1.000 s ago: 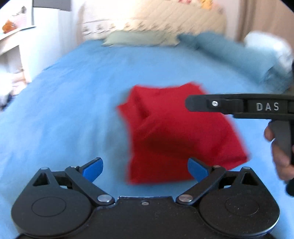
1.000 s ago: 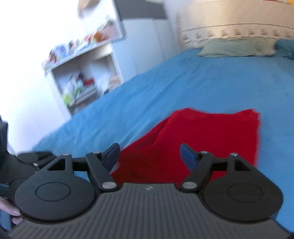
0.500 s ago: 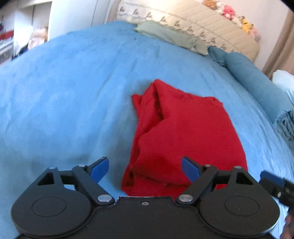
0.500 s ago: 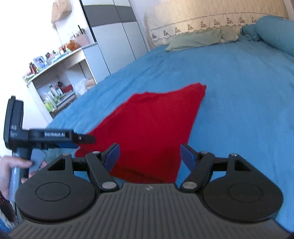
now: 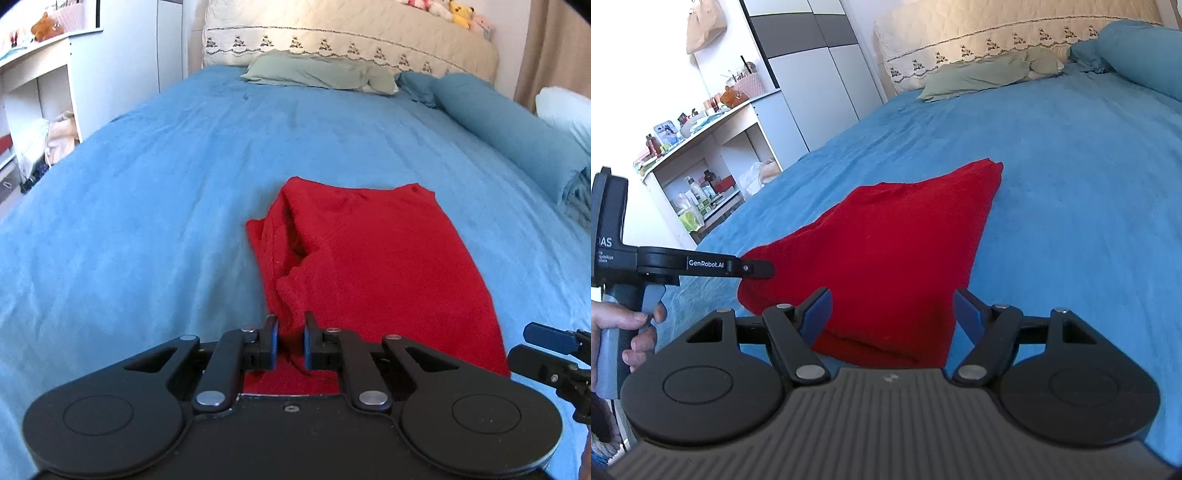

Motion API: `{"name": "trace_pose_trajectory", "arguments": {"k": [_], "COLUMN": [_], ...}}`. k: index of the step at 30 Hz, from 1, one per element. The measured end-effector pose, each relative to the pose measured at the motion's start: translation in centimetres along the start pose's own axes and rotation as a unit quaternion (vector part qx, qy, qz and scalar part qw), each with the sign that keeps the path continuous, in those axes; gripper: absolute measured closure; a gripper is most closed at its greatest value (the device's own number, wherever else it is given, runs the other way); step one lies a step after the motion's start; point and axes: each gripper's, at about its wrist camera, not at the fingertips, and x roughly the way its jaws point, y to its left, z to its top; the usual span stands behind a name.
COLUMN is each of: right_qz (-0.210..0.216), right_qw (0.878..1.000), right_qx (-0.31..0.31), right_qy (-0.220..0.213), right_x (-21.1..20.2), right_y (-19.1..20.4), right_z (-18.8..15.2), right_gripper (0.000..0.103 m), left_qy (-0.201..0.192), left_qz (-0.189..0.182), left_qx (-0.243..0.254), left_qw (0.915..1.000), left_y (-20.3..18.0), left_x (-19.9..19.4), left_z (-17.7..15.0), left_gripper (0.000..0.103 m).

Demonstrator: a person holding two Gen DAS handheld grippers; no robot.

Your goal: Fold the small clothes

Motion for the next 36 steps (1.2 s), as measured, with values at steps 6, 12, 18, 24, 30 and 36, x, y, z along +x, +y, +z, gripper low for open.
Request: {"name": "trace_pose_trajectory", "arguments": {"k": [6, 12, 18, 24, 30, 36], "right_qz": [-0.061, -0.118, -0.161, -0.159, -0.135, -0.114], "right_qw": [0.992, 0.972, 0.955, 0.952, 0.961, 0.969], "right_qx": [-0.108, -0.201, -0.249, -0.262, -0.238, -0.221], "right_qy": [0.022, 0.017, 0.013, -0.011, -0.047, -0.008], "right_x": [0.8, 2.1, 4.2, 3.8, 1.1, 2.0], "right_y": [2.3, 4.5, 5.2, 5.3, 4.6, 2.5], "right_z": [-1.7, -3.7, -4.2, -4.0, -3.7, -4.7], "right_gripper": [0.015, 0.017, 0.027, 0.077, 0.081, 0.079], "left_qy": [-0.006, -0.001, 0.002, -0.007, -0.016, 0.019], "left_qz": [-0.003, -0.029, -0.048, -0.068, -0.081, -0.056], "left_qx": [-0.001, -0.031, -0.054, -0.075, -0.084, -0.113], "left_qw": [1.0, 0.9991, 0.9973, 0.9948, 0.9931, 0.9918], "left_y": [0.2, 1.2, 1.9, 2.3, 1.9, 2.5], "left_x": [-0.6, -0.8, -0.8, -1.6, -3.4, -0.3], "left_z": [0.1, 0.7, 1.2, 1.2, -0.8, -4.3], "left_gripper": [0.09, 0.091, 0.094, 0.095, 0.096, 0.095]}}
